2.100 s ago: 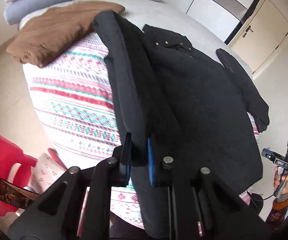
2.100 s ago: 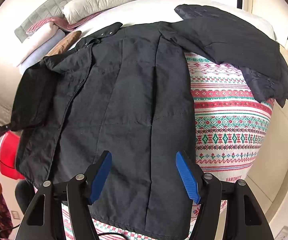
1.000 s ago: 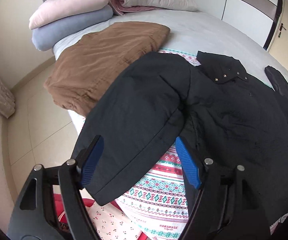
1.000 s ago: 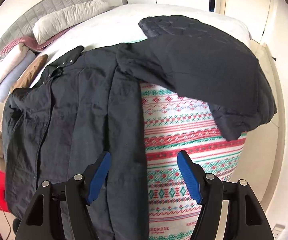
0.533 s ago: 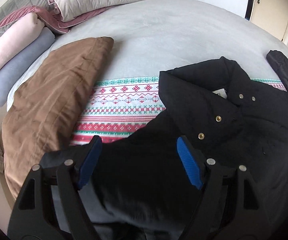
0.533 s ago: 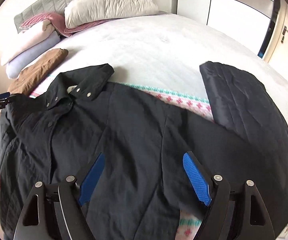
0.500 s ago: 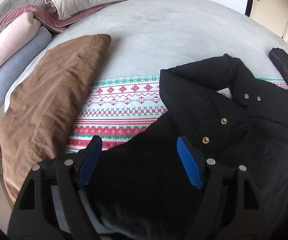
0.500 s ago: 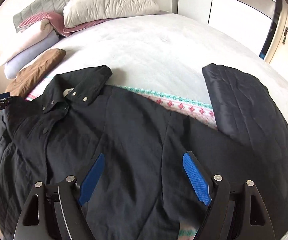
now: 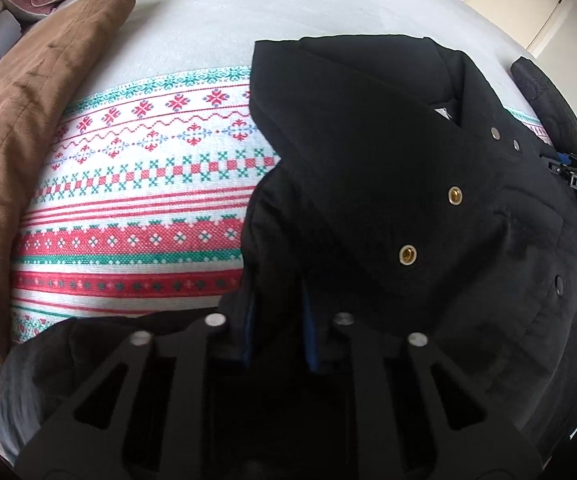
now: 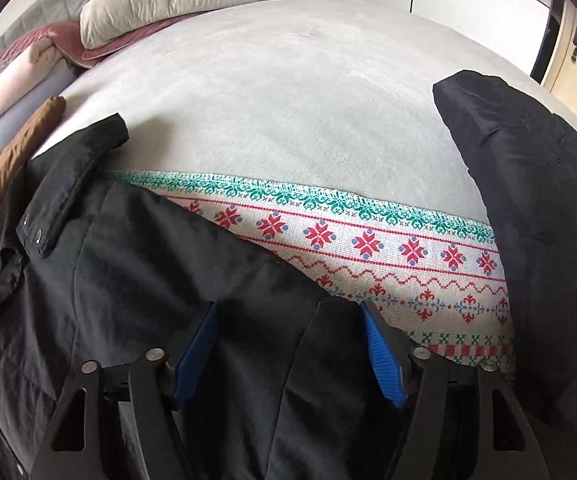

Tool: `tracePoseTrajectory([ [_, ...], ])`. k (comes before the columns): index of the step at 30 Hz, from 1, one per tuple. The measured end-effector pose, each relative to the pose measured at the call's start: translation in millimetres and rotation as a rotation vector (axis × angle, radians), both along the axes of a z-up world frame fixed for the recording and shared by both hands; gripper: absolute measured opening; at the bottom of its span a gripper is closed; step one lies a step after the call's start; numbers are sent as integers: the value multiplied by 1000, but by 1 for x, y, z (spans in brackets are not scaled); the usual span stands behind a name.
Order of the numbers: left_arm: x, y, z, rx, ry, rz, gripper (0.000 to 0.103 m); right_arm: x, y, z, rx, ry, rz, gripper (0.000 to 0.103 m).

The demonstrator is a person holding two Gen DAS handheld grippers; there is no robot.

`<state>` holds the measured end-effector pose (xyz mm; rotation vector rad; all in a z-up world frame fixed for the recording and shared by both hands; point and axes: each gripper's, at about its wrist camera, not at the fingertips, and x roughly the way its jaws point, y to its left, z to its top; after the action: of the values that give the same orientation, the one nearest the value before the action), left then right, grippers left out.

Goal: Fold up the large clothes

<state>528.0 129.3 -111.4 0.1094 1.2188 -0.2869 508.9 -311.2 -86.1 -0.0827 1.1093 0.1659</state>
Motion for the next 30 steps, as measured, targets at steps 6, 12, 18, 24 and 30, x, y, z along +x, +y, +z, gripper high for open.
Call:
tracePoseTrajectory([
  [6, -35, -32, 35, 82, -211, 72, 11, -52, 15, 18, -19, -92, 29, 13],
  [12, -49, -50, 130, -51, -533, 152, 10, -102, 30, 76, -311, -492, -127, 10],
  [18, 8, -47, 91, -24, -480, 342, 32, -70, 1, 77, -283, -483, -301, 18],
  [24, -1, -40, 54, -29, -312, 402, 55, -64, -18, 46, -248, -314, -305, 44],
  [30, -73, -60, 88, -22, -310, 283, 85, -131, -49, 91, -122, -314, -293, 73],
])
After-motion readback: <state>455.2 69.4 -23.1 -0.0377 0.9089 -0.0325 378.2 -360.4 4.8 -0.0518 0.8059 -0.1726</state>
